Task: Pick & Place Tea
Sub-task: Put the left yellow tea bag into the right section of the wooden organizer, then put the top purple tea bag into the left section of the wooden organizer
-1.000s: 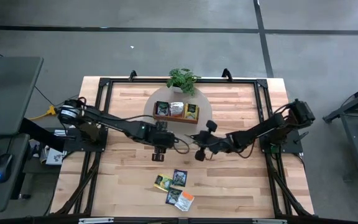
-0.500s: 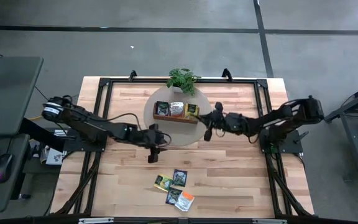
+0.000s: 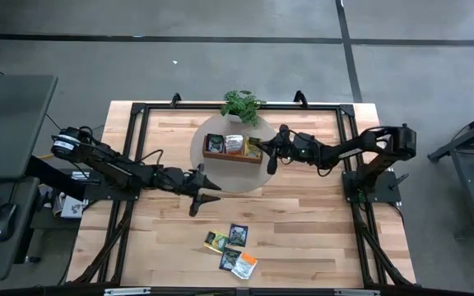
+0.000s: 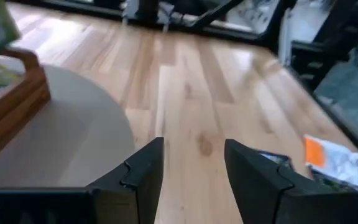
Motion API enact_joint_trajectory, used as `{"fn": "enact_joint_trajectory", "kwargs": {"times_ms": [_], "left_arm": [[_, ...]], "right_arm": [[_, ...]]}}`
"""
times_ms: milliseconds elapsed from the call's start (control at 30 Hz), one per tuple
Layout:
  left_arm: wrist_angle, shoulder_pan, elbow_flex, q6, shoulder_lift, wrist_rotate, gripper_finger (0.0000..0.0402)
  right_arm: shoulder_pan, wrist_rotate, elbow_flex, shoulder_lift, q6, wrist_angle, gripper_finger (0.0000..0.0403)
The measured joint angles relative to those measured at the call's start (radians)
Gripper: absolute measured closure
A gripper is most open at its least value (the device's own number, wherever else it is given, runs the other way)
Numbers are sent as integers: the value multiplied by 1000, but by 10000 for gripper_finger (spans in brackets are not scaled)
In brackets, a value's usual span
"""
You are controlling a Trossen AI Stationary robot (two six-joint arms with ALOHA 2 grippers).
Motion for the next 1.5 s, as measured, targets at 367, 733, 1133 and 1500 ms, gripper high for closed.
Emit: {"fn": "enact_joint_trajectory", "kwargs": {"times_ms": [367,733,1133,1500], "left_arm": [[209,0,-70,-9,0,62,236],[208,0,-69,-23,1,86,236],[208,0,-69,-38,1,80,236],[182,0,-68,-62,1,76,236]], "right_arm": [[-9,36,77,170,6,37,402],[-19,69,75,187,60,19,397],[-18,70,75,186,42,7,302],[2,67,75,-3,7,-141,273]]}}
